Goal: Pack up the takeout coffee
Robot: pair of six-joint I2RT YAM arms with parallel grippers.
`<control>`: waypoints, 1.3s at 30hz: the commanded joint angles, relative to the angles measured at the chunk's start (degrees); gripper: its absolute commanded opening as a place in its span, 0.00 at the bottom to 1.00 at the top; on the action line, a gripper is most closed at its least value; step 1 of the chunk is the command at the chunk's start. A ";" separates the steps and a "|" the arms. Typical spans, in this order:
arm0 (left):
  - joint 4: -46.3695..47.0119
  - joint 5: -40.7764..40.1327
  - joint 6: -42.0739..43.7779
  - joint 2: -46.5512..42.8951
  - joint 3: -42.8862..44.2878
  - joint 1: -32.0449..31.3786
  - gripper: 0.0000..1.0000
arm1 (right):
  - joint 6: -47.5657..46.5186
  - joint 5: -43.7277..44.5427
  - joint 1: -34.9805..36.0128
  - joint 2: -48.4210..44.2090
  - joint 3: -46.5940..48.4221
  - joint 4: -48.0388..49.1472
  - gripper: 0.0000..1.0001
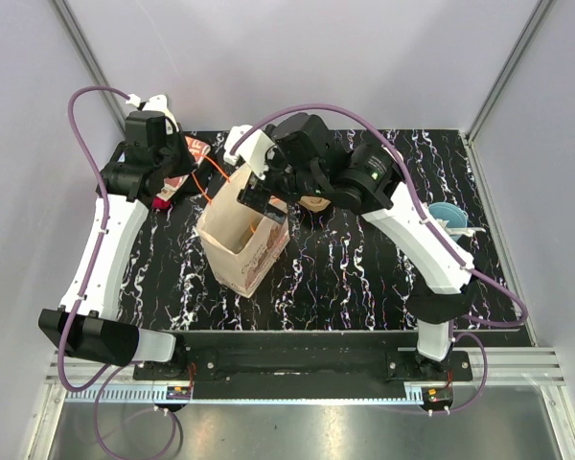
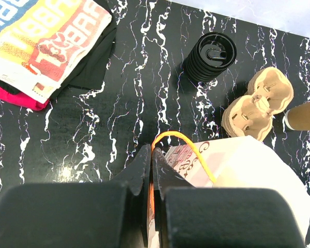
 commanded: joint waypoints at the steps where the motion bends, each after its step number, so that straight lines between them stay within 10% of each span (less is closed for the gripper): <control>1: 3.25 1.42 -0.49 -1.58 1.63 0.38 0.00 | -4.20 1.93 -0.86 -4.05 -2.39 -2.12 1.00; 22: 3.78 2.30 -0.31 -2.98 0.75 0.29 0.00 | -10.36 -0.97 -2.97 -5.72 -11.63 3.50 0.92; 33: 4.22 4.41 0.39 -3.25 0.84 0.38 0.00 | -10.01 -5.27 -4.47 -2.29 -9.96 5.97 0.16; 39: 3.52 6.25 2.23 -2.72 5.22 0.38 0.00 | -9.14 -8.35 -4.47 -1.85 -3.81 4.38 0.01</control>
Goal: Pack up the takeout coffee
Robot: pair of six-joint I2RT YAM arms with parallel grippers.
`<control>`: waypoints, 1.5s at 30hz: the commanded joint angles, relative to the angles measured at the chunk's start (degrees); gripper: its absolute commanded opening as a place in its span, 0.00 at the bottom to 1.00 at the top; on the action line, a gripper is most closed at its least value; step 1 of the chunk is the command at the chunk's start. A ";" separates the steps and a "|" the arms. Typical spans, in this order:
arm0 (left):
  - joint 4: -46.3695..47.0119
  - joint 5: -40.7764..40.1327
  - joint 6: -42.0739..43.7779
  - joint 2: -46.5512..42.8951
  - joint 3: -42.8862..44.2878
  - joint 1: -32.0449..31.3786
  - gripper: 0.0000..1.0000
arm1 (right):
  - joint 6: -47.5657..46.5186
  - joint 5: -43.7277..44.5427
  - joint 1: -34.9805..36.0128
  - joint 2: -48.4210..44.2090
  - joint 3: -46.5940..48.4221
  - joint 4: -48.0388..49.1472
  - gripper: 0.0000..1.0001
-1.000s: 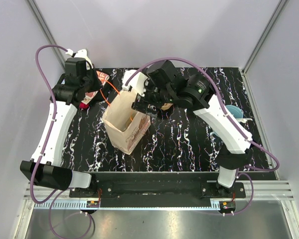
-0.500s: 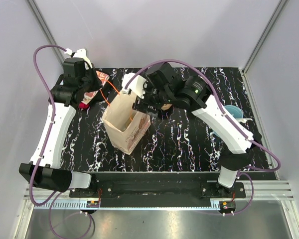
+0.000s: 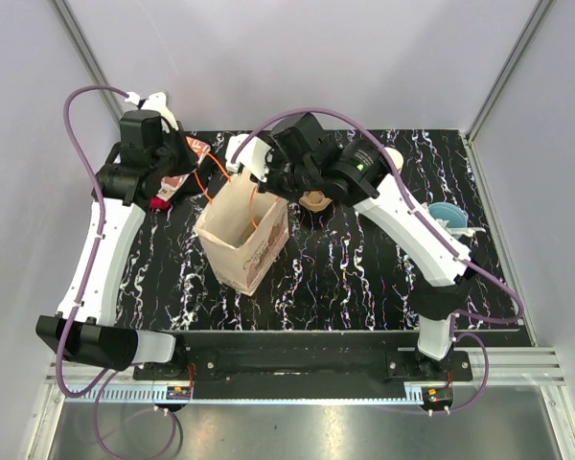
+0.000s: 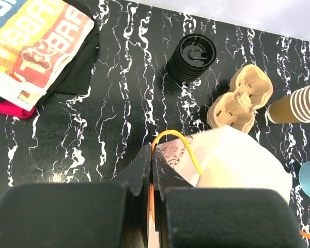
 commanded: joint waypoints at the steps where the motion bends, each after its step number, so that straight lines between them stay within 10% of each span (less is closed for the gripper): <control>1: 2.21 3.26 2.30 -1.10 6.45 0.29 0.00 | 0.38 -3.65 -0.10 -0.56 8.51 0.97 0.00; 11: 0.01 5.11 5.90 -1.54 17.37 0.29 0.00 | 3.19 -6.55 -0.10 -0.74 14.08 0.62 0.00; 20: 0.10 1.96 10.03 0.73 0.75 0.38 0.00 | 3.89 -5.95 -0.10 -1.62 -5.43 5.98 0.00; 32: -0.43 3.26 9.69 0.22 20.52 1.35 0.00 | 5.91 -3.65 -0.10 -0.82 13.72 3.44 0.00; 45: 2.64 3.62 9.68 -2.51 3.65 1.43 0.00 | 6.70 -7.17 -0.27 -2.94 -3.85 5.02 0.04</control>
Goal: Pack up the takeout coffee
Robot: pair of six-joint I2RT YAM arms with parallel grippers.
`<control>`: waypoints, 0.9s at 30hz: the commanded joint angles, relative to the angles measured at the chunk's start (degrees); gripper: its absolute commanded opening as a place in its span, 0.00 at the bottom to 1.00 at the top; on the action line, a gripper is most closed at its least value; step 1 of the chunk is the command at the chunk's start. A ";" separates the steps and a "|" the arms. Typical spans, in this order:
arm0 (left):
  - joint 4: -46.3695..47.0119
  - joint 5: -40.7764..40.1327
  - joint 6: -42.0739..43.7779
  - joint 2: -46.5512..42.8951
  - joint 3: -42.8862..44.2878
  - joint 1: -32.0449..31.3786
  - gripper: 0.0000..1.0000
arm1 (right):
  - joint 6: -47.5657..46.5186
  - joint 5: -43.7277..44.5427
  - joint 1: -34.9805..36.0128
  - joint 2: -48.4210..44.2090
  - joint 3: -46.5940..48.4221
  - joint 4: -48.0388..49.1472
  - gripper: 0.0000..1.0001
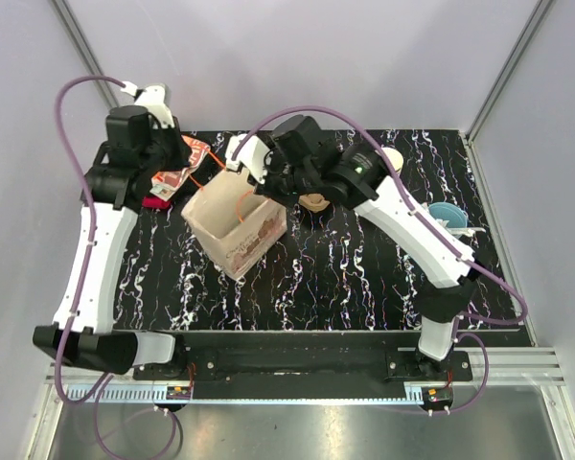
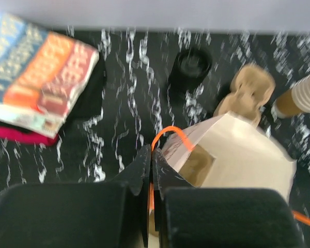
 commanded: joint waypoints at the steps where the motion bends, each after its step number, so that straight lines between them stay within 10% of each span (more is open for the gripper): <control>1: 2.75 0.03 0.31 -0.08 -0.67 0.06 0.00 | 1.11 -1.99 -0.27 -0.42 -0.51 1.10 0.04; 11: 2.67 0.47 0.40 -0.43 -0.32 0.14 0.00 | 1.11 -3.04 -0.27 -0.07 0.45 0.05 0.09; 19: 2.66 0.65 0.13 -0.43 -1.20 0.14 0.00 | 0.23 -5.50 -0.18 0.10 3.26 -3.37 0.53; 27: 2.66 0.65 -0.04 -0.43 -1.20 0.14 0.00 | -0.56 -10.15 -0.10 0.02 5.11 -7.07 0.70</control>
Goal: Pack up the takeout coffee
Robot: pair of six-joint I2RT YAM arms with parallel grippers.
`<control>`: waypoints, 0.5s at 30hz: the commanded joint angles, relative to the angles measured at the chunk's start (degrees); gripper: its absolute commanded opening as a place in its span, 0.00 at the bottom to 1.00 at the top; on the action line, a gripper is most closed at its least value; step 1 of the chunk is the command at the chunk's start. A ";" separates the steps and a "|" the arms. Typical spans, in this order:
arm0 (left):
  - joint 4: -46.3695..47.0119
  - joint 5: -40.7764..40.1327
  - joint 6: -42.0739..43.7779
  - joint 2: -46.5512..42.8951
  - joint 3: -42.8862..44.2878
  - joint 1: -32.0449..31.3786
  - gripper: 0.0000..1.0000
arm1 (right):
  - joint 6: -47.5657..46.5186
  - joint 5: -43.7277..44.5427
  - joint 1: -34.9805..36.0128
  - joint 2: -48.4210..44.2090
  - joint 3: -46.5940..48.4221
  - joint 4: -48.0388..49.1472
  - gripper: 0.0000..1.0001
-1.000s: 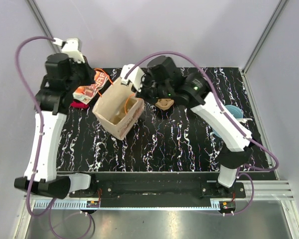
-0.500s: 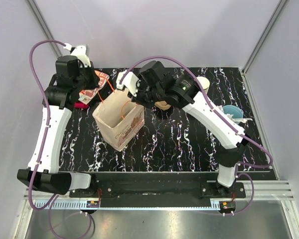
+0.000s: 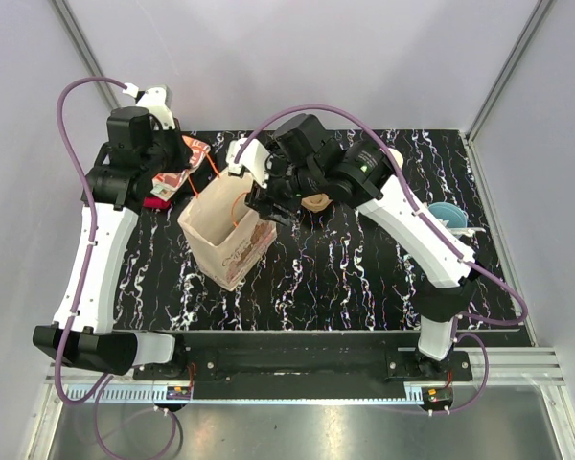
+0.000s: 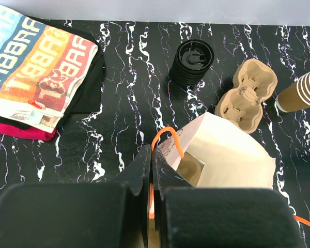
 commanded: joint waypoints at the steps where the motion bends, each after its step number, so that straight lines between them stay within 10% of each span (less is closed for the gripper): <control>1: 3.19 0.65 -0.06 -1.48 0.75 0.14 0.00 | -0.87 -4.57 -0.10 -1.36 2.71 -3.11 0.71; 15: 3.10 -1.37 0.02 -1.48 1.53 0.06 0.00 | -0.87 -4.13 -0.18 -1.18 4.46 -4.17 0.92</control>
